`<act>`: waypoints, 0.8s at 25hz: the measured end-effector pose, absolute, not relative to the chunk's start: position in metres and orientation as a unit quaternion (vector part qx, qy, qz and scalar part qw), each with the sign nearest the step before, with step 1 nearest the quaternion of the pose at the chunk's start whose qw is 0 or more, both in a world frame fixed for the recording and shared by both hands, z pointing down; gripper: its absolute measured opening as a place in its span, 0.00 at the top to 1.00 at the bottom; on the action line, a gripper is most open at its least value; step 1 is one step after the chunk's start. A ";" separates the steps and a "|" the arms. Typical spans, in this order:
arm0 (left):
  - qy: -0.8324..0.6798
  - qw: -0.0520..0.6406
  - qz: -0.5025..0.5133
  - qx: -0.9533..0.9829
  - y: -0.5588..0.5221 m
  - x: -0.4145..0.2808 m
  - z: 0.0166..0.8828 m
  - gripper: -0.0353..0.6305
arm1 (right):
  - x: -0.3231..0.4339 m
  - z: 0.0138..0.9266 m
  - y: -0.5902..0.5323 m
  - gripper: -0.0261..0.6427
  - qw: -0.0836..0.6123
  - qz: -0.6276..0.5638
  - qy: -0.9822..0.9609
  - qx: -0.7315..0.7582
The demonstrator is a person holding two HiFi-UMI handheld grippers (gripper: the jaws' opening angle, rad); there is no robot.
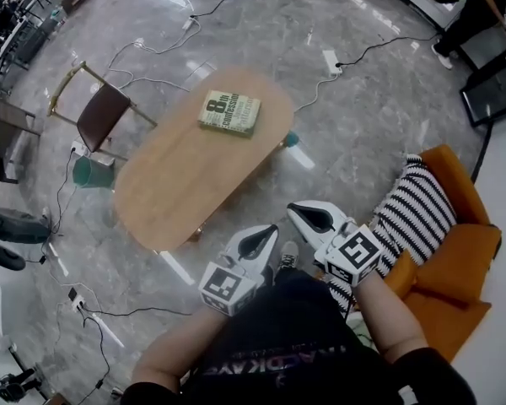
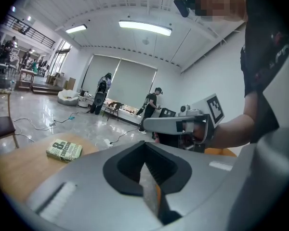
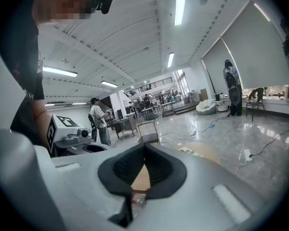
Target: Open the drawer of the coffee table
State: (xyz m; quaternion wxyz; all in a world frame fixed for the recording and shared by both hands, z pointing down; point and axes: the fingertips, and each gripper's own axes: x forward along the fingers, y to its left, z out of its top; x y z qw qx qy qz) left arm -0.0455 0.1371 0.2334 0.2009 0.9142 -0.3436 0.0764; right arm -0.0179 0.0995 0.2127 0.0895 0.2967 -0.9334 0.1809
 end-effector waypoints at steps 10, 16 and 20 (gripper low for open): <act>-0.355 0.207 0.059 0.910 0.096 -0.093 0.261 0.95 | -0.060 0.234 0.072 0.96 0.098 0.181 -0.921 0.330; -0.362 0.209 0.064 0.906 0.080 -0.104 0.276 0.95 | -0.065 0.251 0.058 0.96 0.110 0.176 -0.916 0.343; -0.370 0.217 0.068 0.901 0.079 -0.100 0.284 0.95 | -0.059 0.260 0.055 0.96 0.117 0.176 -0.918 0.337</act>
